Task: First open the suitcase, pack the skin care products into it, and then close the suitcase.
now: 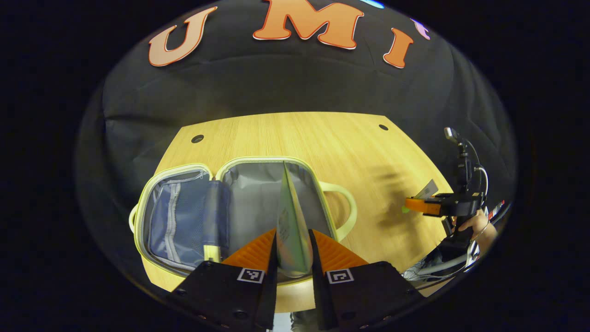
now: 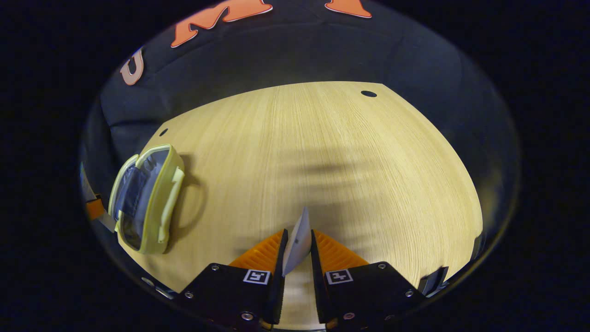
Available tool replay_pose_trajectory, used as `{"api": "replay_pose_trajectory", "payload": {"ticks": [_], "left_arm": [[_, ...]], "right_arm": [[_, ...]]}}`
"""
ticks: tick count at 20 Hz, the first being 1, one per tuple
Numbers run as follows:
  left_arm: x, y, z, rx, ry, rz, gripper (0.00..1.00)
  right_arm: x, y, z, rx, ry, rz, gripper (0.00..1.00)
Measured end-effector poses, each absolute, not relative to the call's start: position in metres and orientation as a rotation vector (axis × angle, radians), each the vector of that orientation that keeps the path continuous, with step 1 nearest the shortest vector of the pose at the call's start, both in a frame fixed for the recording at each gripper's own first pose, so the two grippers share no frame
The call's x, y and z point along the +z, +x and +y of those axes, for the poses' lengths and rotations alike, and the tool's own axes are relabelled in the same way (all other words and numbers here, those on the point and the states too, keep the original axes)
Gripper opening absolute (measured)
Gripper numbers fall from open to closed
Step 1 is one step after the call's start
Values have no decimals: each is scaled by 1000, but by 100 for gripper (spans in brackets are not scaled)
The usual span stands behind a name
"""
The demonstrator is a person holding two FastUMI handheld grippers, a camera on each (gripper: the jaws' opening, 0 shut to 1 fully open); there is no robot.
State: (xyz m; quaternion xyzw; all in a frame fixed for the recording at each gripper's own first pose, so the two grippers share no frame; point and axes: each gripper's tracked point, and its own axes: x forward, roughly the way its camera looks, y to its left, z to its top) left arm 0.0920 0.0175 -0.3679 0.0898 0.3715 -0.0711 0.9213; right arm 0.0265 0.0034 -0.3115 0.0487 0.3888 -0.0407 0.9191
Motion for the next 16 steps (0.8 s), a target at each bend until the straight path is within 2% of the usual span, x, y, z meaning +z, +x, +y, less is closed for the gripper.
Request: {"api": "replay_pose_trajectory", "payload": {"ticks": [4, 8, 11, 13, 16], "left_arm": [[-356, 99, 49, -190, 262, 840, 34], [-367, 114, 62, -274, 251, 999, 34], [-385, 123, 52, -346, 222, 1104, 34], [-403, 132, 49, -354, 176, 1170, 34], [-430, 144, 61, -330, 165, 1226, 35]], "right_arm": [[-275, 16, 50, 1, 243, 812, 30], [-243, 7, 89, 71, 330, 788, 30], [-235, -6, 103, 68, 312, 774, 30], [-231, -15, 104, 49, 232, 763, 30], [-220, -27, 120, 52, 251, 738, 30]]}}
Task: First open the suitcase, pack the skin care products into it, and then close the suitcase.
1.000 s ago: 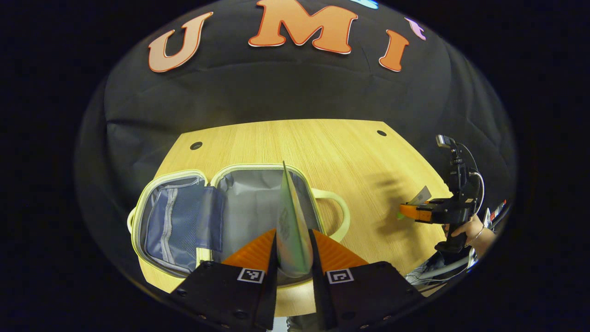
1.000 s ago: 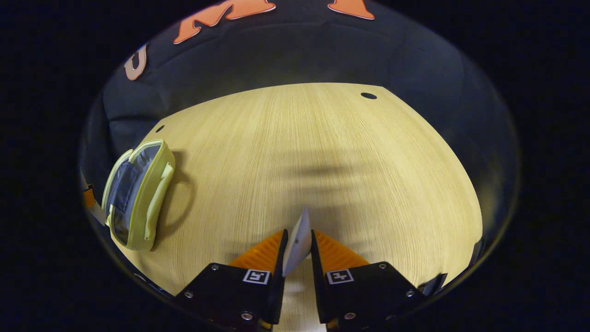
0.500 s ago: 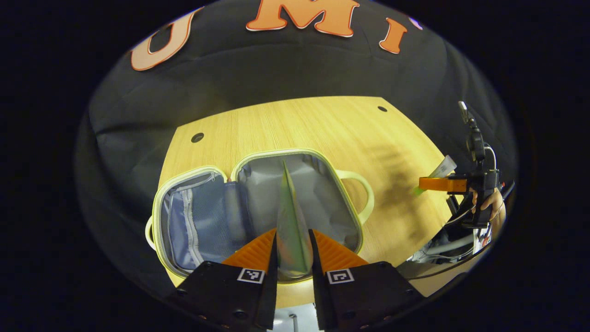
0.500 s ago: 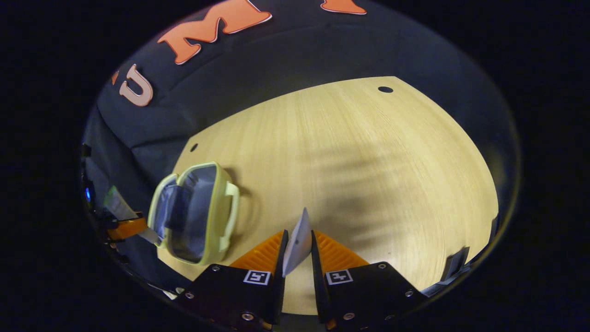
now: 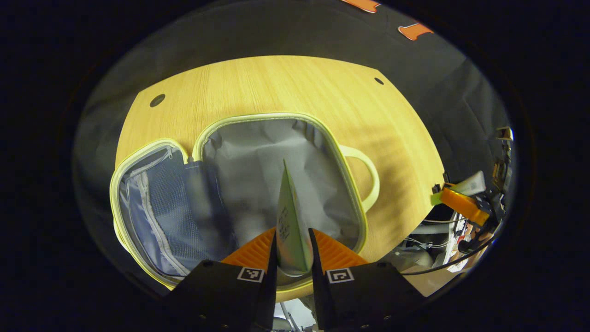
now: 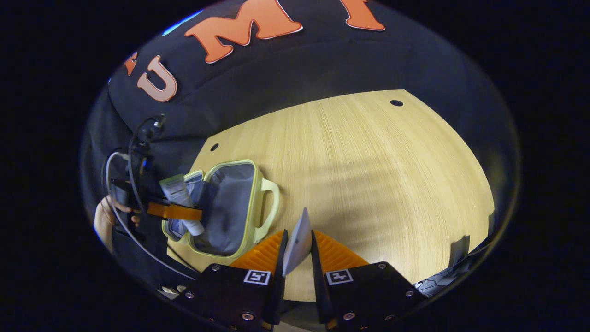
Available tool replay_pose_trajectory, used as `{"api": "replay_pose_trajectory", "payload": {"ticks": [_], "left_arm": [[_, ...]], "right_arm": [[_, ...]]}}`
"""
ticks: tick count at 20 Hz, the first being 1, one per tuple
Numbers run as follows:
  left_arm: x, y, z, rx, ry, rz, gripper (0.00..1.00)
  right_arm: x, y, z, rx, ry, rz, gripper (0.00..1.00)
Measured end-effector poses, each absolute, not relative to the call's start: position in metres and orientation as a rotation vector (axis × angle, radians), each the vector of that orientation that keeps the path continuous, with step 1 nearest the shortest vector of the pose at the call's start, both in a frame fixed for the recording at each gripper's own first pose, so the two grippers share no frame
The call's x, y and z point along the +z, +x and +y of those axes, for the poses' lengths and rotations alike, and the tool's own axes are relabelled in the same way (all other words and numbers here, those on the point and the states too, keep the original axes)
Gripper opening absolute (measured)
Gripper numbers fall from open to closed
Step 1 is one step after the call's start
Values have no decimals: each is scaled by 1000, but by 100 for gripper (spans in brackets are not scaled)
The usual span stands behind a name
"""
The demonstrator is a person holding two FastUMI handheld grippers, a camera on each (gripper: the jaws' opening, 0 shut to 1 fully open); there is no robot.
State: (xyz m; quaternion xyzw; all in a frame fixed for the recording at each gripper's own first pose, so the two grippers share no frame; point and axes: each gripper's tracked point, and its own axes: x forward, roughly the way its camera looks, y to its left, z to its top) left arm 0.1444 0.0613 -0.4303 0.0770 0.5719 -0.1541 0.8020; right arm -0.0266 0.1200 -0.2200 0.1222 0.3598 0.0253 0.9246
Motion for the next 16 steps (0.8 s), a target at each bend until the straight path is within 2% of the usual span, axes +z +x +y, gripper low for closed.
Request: {"api": "replay_pose_trajectory", "payload": {"ticks": [8, 12, 13, 14, 15, 16], "left_arm": [[-458, 145, 89, -298, 226, 1275, 38], [-441, 143, 96, -312, 243, 1190, 100], [-435, 141, 100, -304, 242, 1163, 98], [-425, 135, 103, -298, 226, 1138, 98], [-415, 128, 105, -296, 196, 1116, 98], [-406, 121, 107, -296, 157, 1091, 98]], "right_arm": [[-218, -49, 137, 21, 250, 734, 30], [-214, -44, 157, 62, 239, 745, 30], [-212, -41, 163, 78, 236, 747, 30], [-210, -38, 170, 97, 231, 751, 35], [-208, -34, 176, 114, 215, 755, 30], [-206, -29, 182, 132, 194, 760, 30]]}}
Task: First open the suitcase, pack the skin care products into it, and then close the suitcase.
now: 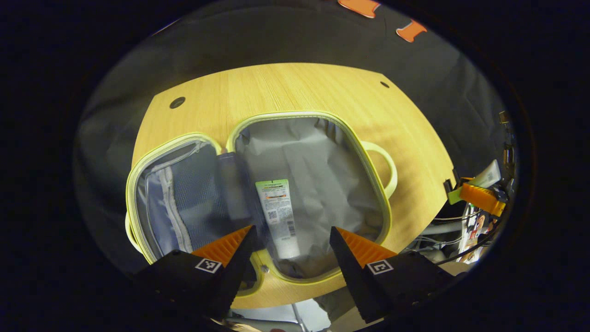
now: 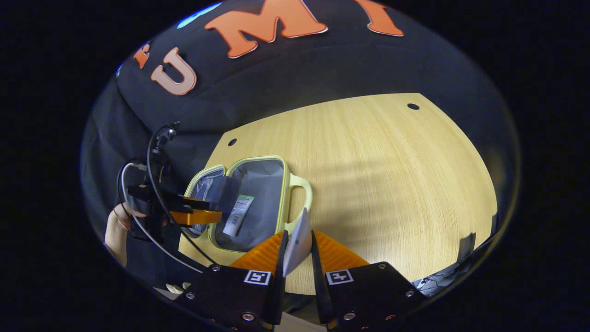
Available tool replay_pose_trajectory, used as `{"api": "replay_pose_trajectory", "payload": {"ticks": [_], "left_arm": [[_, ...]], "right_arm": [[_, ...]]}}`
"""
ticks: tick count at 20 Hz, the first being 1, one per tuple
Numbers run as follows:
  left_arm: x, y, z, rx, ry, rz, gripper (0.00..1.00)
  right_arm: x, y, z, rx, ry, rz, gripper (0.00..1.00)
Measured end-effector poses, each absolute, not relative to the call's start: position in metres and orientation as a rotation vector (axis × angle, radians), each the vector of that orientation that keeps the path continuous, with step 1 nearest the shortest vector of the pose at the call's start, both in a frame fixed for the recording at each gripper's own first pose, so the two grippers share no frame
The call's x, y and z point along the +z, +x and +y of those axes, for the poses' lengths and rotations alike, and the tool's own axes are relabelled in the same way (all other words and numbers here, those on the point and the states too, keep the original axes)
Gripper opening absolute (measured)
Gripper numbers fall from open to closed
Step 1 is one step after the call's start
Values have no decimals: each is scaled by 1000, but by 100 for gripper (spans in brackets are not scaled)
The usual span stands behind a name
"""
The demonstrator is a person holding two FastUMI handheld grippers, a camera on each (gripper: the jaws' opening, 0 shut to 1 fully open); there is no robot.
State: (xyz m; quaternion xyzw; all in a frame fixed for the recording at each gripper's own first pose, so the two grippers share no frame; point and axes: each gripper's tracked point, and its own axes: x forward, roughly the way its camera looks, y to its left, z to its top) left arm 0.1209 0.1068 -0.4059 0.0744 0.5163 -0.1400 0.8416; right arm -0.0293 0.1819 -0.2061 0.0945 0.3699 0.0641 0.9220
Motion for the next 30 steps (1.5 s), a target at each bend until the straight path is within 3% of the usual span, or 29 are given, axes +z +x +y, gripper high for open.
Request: {"api": "replay_pose_trajectory", "payload": {"ticks": [5, 11, 15, 21, 22, 23, 24, 25, 26, 28, 30], "left_arm": [[-353, 85, 139, -268, -45, 920, 98], [-307, 31, 253, -19, -119, 779, 98], [-286, -17, 300, 139, -143, 741, 96], [-275, -59, 333, 199, -270, 738, 98], [-277, -62, 336, 208, -270, 736, 98], [-278, -62, 340, 222, -275, 730, 98], [-282, -58, 345, 240, -287, 720, 98], [-285, -53, 350, 251, -308, 706, 98], [-290, -45, 354, 256, -336, 685, 98], [-289, -29, 362, 238, -394, 629, 98], [-291, -10, 379, 223, -448, 574, 98]], "right_arm": [[-191, 3, 239, 282, 159, 785, 30], [-219, 34, 306, 402, 104, 917, 30], [-268, 43, 321, 396, 114, 1069, 30], [-318, 38, 327, 367, 71, 1183, 30], [-319, 40, 328, 361, 72, 1176, 41], [-314, 42, 328, 364, 76, 1159, 37], [-311, 46, 329, 367, 82, 1136, 62], [-305, 49, 327, 362, 83, 1103, 59], [-299, 51, 326, 363, 82, 1079, 83], [-288, 51, 325, 374, 84, 1040, 95], [-279, 48, 324, 387, 80, 1012, 96]]}}
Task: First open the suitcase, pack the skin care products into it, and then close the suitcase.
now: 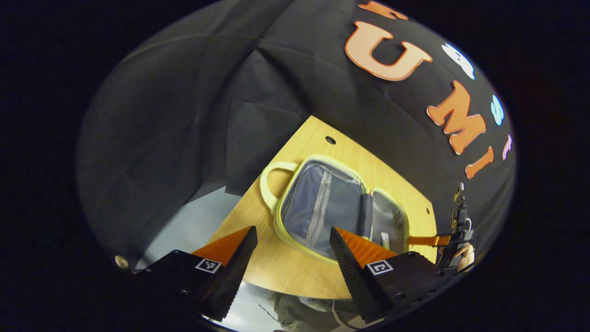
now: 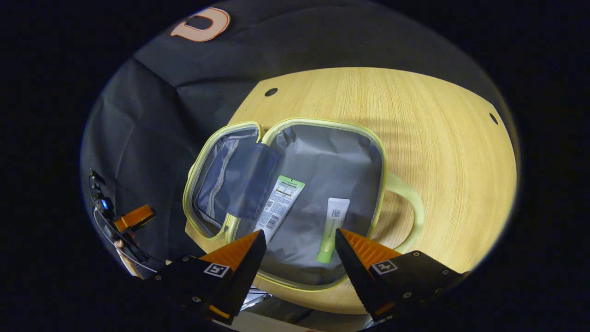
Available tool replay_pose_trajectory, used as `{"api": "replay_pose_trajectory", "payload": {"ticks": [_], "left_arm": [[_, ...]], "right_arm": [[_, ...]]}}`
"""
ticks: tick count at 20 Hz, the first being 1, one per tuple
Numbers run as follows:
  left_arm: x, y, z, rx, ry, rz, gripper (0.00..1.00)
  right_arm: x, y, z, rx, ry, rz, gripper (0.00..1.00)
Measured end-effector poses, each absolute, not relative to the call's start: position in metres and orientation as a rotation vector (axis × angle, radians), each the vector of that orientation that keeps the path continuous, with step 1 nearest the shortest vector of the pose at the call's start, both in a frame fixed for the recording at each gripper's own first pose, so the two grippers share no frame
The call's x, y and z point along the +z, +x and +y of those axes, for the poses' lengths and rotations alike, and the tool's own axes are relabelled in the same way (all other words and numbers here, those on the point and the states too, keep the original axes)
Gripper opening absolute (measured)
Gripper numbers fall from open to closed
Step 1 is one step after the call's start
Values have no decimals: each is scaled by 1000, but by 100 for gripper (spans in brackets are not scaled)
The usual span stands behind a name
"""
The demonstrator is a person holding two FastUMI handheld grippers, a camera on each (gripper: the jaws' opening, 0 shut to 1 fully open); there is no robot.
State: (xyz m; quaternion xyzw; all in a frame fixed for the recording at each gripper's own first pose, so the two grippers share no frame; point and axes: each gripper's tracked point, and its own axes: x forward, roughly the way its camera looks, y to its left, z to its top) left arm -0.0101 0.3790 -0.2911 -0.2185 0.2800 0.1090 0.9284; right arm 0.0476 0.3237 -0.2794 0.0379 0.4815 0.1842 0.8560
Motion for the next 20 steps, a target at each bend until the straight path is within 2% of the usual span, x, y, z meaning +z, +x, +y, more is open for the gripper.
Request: {"api": "replay_pose_trajectory", "payload": {"ticks": [5, 9, 15, 19, 20], "left_arm": [[-302, 44, 424, 201, -683, 484, 98], [-334, 73, 469, 240, -754, 504, 98], [-376, 113, 476, 227, -875, 538, 98], [-390, 134, 466, 190, -888, 563, 93], [-395, 138, 467, 208, -888, 574, 81]], "right_arm": [[-249, 37, 330, 420, 125, 948, 96], [-233, 33, 326, 405, 163, 928, 96], [-232, 33, 309, 345, 211, 931, 96], [-235, 32, 300, 314, 239, 935, 96], [-235, 31, 298, 310, 241, 936, 96]]}}
